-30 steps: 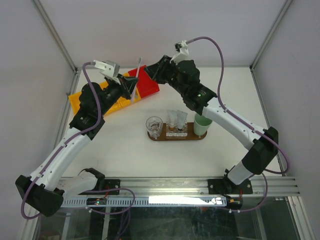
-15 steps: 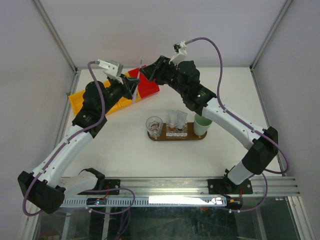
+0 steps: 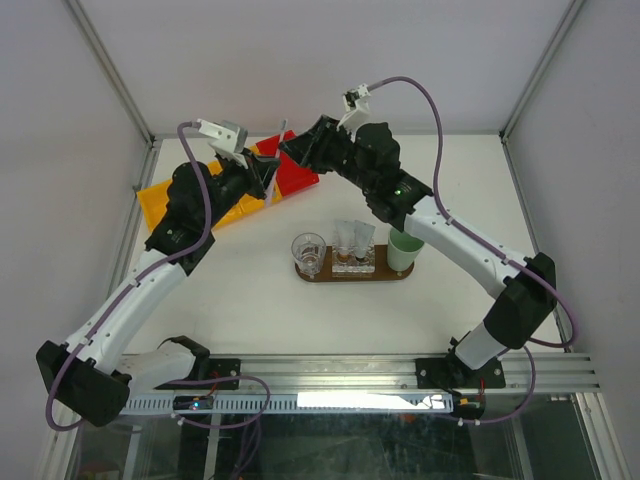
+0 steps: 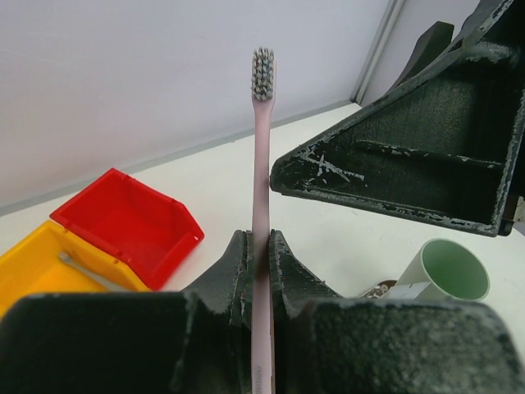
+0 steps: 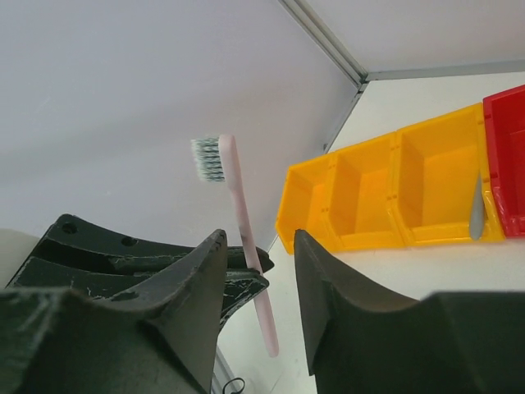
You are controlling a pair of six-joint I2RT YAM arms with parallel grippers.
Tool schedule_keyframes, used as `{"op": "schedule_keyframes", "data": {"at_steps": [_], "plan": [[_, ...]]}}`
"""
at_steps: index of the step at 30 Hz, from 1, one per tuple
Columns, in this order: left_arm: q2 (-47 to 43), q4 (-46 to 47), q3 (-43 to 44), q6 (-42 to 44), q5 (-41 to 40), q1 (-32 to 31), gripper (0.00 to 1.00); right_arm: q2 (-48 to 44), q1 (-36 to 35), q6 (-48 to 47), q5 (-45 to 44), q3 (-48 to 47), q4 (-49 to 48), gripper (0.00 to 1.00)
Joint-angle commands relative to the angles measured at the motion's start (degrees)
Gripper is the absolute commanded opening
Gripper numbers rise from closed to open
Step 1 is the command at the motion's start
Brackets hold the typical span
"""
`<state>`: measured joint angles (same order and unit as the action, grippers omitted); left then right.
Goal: Prepare toiletry sets of a toothbrush and toothpaste on the tray
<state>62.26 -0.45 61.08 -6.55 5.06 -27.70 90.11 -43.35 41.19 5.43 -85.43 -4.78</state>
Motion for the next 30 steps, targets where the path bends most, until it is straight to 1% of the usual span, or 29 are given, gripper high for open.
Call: {"op": "schedule_keyframes", "data": {"at_steps": [1, 5, 11, 13, 15, 18, 20, 21, 24, 27, 29, 30], "plan": [[0.3, 2.2, 1.6, 1.6, 1.5, -0.2, 0.00, 0.3, 0.1, 1.2, 1.1, -2.2, -3.8, 0.40], [0.4, 2.0, 1.7, 1.7, 1.5, -0.2, 0.00, 1.6, 0.1, 1.6, 1.8, -3.6, -2.2, 0.31], [0.4, 1.9, 1.8, 1.8, 1.7, -0.2, 0.00, 3.0, 0.1, 1.8, 2.5, -4.4, -2.5, 0.25], [0.5, 1.9, 1.8, 1.8, 1.8, -0.2, 0.00, 3.5, 0.1, 1.5, 3.1, -5.1, -2.2, 0.18], [0.5, 1.8, 1.8, 1.8, 1.9, -0.2, 0.00, 3.8, 0.1, 1.4, 3.4, -5.4, -2.1, 0.14], [0.4, 1.8, 1.8, 1.8, 1.9, -0.2, 0.00, 3.9, 0.1, 0.7, 4.0, -5.5, -2.0, 0.00], [0.3, 1.6, 1.9, 1.9, 2.0, -0.2, 0.01, 3.5, 1.3, 0.3, 4.0, -5.0, -2.1, 0.00], [0.1, 1.6, 1.9, 1.9, 2.1, -0.2, 0.11, 3.1, 1.8, -0.1, 4.3, -4.6, -2.4, 0.00], [-1.0, 2.1, 1.1, 1.5, 1.9, -0.2, 0.53, 1.3, 3.6, -2.1, 6.4, -3.0, -3.2, 0.00], [-2.2, 3.1, 0.2, 1.3, 1.5, -0.2, 0.78, -2.0, 5.2, -7.2, 8.4, 0.5, -3.8, 0.00], [-2.8, 3.4, -0.1, 1.1, 1.4, -0.1, 0.87, -5.0, 6.0, -11.7, 9.3, 3.2, -3.6, 0.00], [-3.1, 3.5, -0.2, 1.1, 1.4, -0.1, 0.89, -6.6, 6.5, -14.0, 10.2, 4.8, -3.5, 0.00]]}}
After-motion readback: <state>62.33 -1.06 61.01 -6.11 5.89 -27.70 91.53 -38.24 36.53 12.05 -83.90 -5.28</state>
